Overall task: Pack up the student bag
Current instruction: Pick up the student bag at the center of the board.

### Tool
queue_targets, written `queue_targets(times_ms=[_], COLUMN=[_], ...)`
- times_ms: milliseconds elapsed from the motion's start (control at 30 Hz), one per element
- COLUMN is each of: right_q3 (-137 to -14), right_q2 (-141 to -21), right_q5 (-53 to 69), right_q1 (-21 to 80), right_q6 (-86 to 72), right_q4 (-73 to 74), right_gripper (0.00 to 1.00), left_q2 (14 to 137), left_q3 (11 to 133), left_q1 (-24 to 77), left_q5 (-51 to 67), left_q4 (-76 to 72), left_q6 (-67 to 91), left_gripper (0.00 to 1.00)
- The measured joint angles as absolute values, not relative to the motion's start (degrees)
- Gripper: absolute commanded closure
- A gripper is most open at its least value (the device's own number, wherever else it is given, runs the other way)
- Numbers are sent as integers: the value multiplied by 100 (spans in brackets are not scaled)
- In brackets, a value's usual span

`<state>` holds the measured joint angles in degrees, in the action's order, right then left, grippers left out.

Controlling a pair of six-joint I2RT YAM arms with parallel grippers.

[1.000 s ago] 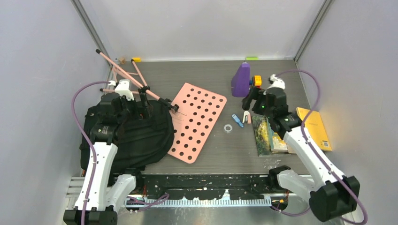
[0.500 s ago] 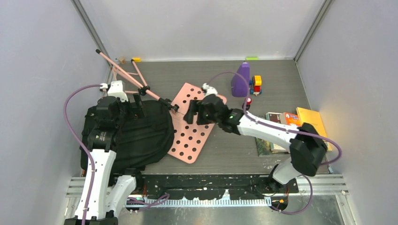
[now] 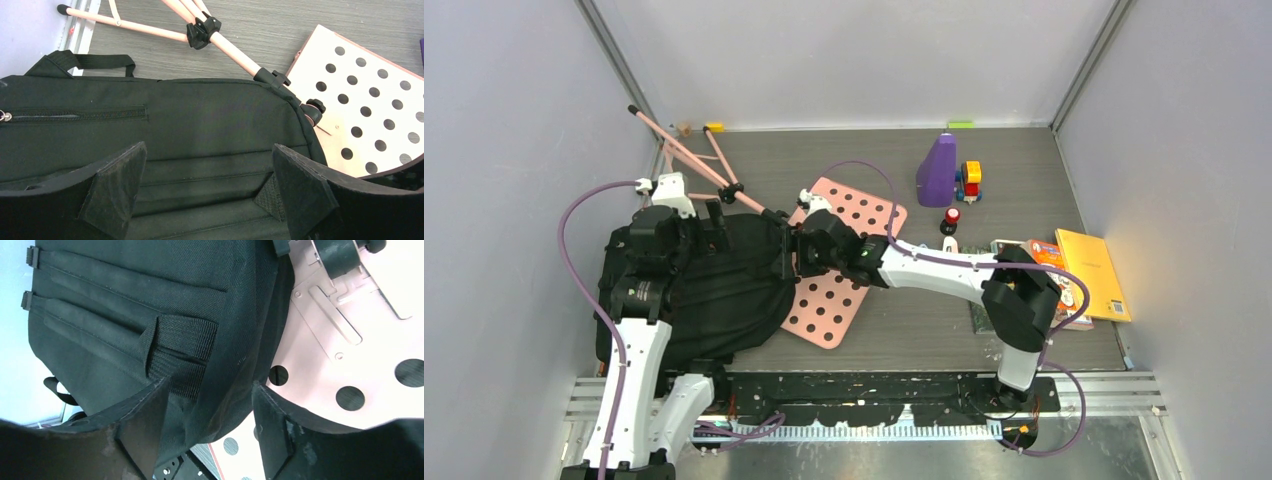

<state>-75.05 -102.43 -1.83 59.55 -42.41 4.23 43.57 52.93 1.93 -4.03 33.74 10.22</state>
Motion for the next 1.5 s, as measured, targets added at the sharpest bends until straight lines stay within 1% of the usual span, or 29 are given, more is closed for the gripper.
queue_targets(times_ms=[133,200,233,267,300,333,400,533,633,767,900,1000,1167,1333,1500], right_q3=[-7697,-7767,-7804,-7850,-7894,-7953,-8040,-8318,-8744,-9706,-10661,-11207,-12095,-12805,-13592], right_q2=[-10484,-10562,-10593,-10628,-10656,-10691,-10731,-10742,-10742,-10742,-10737,-10728,-10728,-10728,-10728], right_q5=[-134,-134,-134,-132,-130,-128,-110,-99,-82,-80,-217,-504,-1352,-1984,-2502], right_q1=[5996,6016,6023,6027,6029,6034,6034,6036,6058,6086,6147,6156,6139,6152,6163], right_q6=[-4228,-4215,-4195,-4182,-4152,-4117,-4062,-3911,-3750,-3459,-3085,-2790,-2171,-1479,-873], right_q4=[530,565,578,600,617,650,709,974,1225,1378,1396,1594,2285,2788,3059], right_gripper=[42,50,61,75,82,93,99,100,100,100,100,100,100,100,100], left_q2=[4357,4357,4357,4357,4357,4351,4316,4125,3859,3568,3573,3728,3946,4246,4720], left_q3=[5288,5288,5288,5288,5288,5288,5280,5256,5251,5380,6066,6759,7594,7865,7856], left_q1=[200,202,202,202,202,202,202,202,202,202,202,202,215,320,578], left_q5=[-427,-449,-451,-456,-464,-486,-537,-729,-873,-950,-939,-725,305,1623,2974], left_q4=[3378,3380,3382,3385,3391,3400,3415,3415,3385,3356,3494,3645,3778,3774,3634], left_q6=[1020,1017,1015,1013,1011,1011,1009,1004,976,856,786,707,539,486,593], left_gripper=[0,0,0,0,0,0,0,0,0,0,0,0,0,0,0])
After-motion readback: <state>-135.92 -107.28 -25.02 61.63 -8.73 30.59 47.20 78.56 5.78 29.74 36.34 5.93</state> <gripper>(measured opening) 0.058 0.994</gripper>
